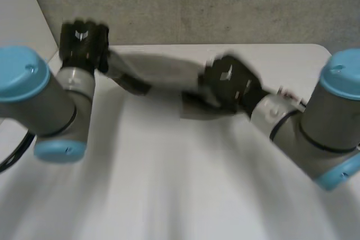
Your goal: Fold the towel.
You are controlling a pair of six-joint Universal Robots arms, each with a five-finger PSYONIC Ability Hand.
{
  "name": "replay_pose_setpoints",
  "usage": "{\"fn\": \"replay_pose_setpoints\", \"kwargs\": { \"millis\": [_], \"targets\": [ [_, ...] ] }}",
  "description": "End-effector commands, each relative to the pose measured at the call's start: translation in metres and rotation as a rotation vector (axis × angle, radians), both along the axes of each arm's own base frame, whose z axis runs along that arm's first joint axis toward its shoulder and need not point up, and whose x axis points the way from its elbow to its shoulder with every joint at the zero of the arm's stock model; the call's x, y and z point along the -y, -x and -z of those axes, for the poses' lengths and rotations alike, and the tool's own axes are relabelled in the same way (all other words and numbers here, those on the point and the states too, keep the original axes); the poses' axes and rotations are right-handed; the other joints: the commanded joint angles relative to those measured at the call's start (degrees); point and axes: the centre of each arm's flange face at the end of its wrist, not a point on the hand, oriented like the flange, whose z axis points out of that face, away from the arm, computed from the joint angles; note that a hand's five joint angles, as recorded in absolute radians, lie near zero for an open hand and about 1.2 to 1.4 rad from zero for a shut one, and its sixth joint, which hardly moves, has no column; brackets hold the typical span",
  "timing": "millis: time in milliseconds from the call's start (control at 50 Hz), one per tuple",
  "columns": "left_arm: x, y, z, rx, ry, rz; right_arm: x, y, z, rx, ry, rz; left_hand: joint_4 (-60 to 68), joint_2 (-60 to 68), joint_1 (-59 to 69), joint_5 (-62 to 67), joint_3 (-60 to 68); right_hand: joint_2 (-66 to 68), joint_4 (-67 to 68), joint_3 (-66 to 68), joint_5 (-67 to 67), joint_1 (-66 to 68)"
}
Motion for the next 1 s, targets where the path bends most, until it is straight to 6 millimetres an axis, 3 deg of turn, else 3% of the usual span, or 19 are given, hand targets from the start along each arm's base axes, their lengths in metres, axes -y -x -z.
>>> {"fn": "replay_pose_setpoints", "kwargs": {
  "millis": [20,60,100,140,180,240,280,400,580,620,720,900,1000],
  "targets": [
    [-0.013,-0.043,0.036,0.07,-0.145,-0.063,-0.062,0.012,0.054,-0.34,-0.406,-0.157,-6.98,-6.98,-4.4,-16.21,-8.57,-1.22,-3.49,-3.48,-2.32,-2.35],
    [-0.014,-0.055,0.04,0.079,-0.17,-0.068,-0.073,0.013,0.059,-0.384,-0.443,-0.181,-6.98,-6.98,-4.4,-16.21,-8.57,-56.58,-58.85,-58.85,-57.69,-57.71],
    [-0.015,-0.06,0.039,0.077,-0.172,-0.068,-0.073,0.014,0.056,-0.371,-0.435,-0.175,-6.98,-6.98,-4.4,-16.21,-8.57,-65.22,-67.49,-67.49,-66.33,-66.35],
    [-0.016,-0.064,0.037,0.076,-0.171,-0.068,-0.069,0.012,0.047,-0.336,-0.408,-0.16,-6.98,-6.98,-4.4,-16.21,-8.57,-65.22,-67.49,-67.49,-66.33,-66.35],
    [-0.017,-0.068,0.036,0.071,-0.172,-0.069,-0.055,0.009,0.017,-0.186,-0.328,-0.098,-6.98,-6.98,-4.4,-16.21,-8.57,-65.22,-67.49,-67.49,-66.33,-66.35],
    [-0.017,-0.07,0.035,0.068,-0.168,-0.072,-0.048,0.009,0.007,-0.111,-0.301,-0.067,-6.98,-6.98,-4.4,-16.21,-8.57,-65.22,-67.49,-67.49,-66.33,-66.35],
    [-0.018,-0.07,0.033,0.067,-0.165,-0.073,-0.03,0.009,-0.014,0.038,-0.254,-0.002,-6.98,-6.98,-4.4,-16.21,-8.57,-65.22,-67.49,-67.49,-66.33,-66.35],
    [-0.018,-0.07,0.034,0.068,-0.166,-0.073,-0.011,0.016,-0.021,0.094,-0.256,0.083,-6.98,-6.98,-4.4,-16.21,-8.57,-65.22,-67.49,-67.49,-66.33,-66.35],
    [-0.02,-0.07,0.035,0.068,-0.173,-0.072,0.022,0.01,-0.006,0.069,-0.289,0.127,-6.98,-6.98,-4.4,-16.21,-8.57,-65.22,-67.49,-67.49,-66.33,-66.35],
    [-0.021,-0.071,0.033,0.066,-0.167,-0.072,0.041,0.015,0.001,0.043,-0.333,0.161,-6.98,-6.98,-4.4,-16.21,-8.57,-58.97,-61.24,-61.24,-60.08,-60.1],
    [-0.022,-0.07,0.032,0.065,-0.162,-0.069,0.064,0.016,0.014,0.008,-0.361,0.195,-6.98,-6.98,-4.4,-16.21,-8.57,-56.56,-58.83,-58.83,-57.66,-57.69],
    [-0.022,-0.07,0.033,0.066,-0.165,-0.067,0.088,0.014,0.036,-0.017,-0.357,0.241,-6.98,-6.98,-4.4,-16.21,-8.57,-56.73,-59.0,-58.99,-57.83,-57.86],
    [-0.021,-0.07,0.034,0.067,-0.167,-0.066,0.102,0.01,0.061,-0.037,-0.395,0.26,-6.98,-6.98,-4.4,-16.21,-8.57,-57.06,-59.33,-59.33,-58.17,-58.19]
  ]
}}
